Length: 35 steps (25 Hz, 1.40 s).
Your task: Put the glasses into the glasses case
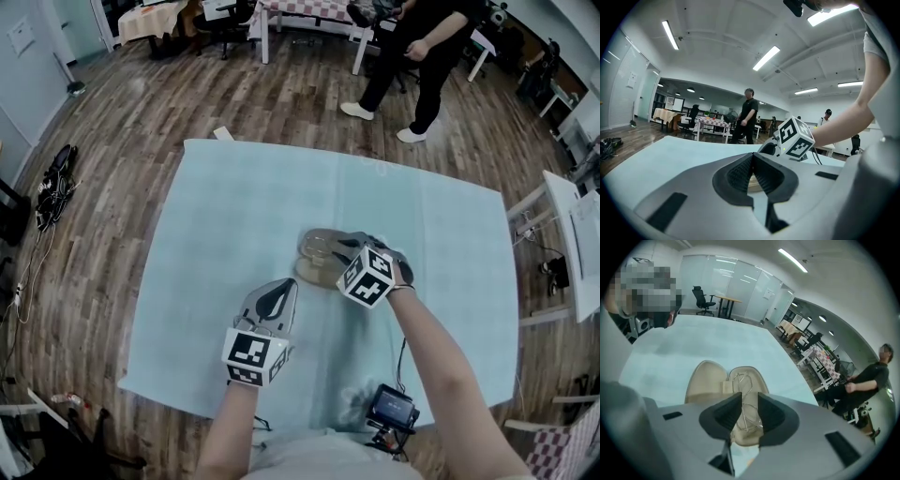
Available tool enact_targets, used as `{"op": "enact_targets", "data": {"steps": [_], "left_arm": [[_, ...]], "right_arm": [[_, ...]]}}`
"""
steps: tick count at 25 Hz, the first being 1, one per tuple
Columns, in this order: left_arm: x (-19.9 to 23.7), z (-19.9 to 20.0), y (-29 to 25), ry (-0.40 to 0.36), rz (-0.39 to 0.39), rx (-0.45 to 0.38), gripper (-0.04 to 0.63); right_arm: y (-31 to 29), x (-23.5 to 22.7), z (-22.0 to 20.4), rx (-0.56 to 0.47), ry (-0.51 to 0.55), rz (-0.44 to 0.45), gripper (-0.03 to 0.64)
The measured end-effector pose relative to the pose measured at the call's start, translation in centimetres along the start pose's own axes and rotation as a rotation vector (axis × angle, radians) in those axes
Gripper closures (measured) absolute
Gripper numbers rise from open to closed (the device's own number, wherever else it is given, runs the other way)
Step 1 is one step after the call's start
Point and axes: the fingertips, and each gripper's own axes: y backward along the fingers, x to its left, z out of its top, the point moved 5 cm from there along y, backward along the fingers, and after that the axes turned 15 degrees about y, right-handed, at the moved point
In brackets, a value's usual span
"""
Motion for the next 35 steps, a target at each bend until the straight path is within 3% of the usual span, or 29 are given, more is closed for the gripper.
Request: {"op": "enact_targets", "data": {"steps": [4,6,12,18,24,35], "left_arm": [[-1.1,0.2,0.5,-0.014,-0.01,-0.008,0.586],[-1.7,0.2,0.8,-0.023,-0.012,-0.012,0.586],[-3.3,0.5,1.9,-0.044,0.001,-0.034,0.586],[-5.2,0.3,3.4,-0.047,0.028,-0.059,0.586],[-7.4,0.9,5.0,-0.074,0.03,-0.073,0.586],[-11.8,1.1,6.5,-0.132,-0.017,-0.092,0.586]], "right_arm": [[2.0,0.2,0.4,-0.039,-0.026,-0.04,0.543],[3.0,0.5,0.6,-0.058,-0.042,-0.046,0.609],[6.2,1.1,1.3,-0.197,-0.152,-0.009,0.611],[9.9,2.8,1.6,-0.294,-0.179,0.005,0.611],[14.3,3.7,1.5,-0.364,-0.203,-0.072,0.611],[21.3,6.1,0.6,-0.464,-0.338,-0.187,0.611]]}}
